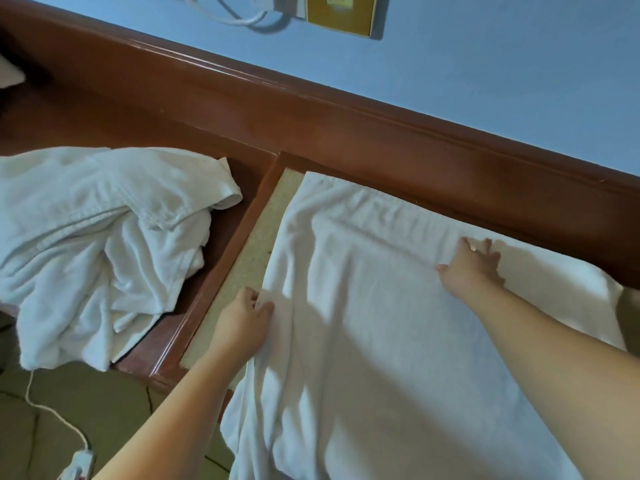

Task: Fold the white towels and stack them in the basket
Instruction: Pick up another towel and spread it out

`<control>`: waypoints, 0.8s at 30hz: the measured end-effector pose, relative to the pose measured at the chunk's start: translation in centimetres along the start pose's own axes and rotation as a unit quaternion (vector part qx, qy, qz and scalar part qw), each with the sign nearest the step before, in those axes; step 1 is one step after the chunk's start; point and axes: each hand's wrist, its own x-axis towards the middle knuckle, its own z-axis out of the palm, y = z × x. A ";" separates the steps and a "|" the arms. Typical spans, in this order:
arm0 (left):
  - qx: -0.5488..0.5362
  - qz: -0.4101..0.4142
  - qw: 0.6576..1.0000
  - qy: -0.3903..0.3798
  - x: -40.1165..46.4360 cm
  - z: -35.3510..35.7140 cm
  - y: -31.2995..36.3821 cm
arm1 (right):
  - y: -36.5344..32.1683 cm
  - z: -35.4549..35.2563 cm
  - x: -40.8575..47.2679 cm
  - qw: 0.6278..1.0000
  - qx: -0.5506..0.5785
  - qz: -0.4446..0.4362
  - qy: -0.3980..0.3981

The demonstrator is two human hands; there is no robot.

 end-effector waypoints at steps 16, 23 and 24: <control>-0.179 -0.039 0.981 0.058 -5.7 -1.1 -4.8 | -8.6 5.7 -8.1 0.974 -0.069 -0.179 -0.118; -0.111 -0.074 0.981 -0.138 -6.6 -3.0 -5.7 | -8.6 5.8 -8.2 0.976 -0.076 -0.173 -0.107; -0.121 -0.065 0.975 -0.173 -6.7 -3.5 -6.4 | -8.6 5.7 -8.2 0.976 -0.080 -0.172 -0.110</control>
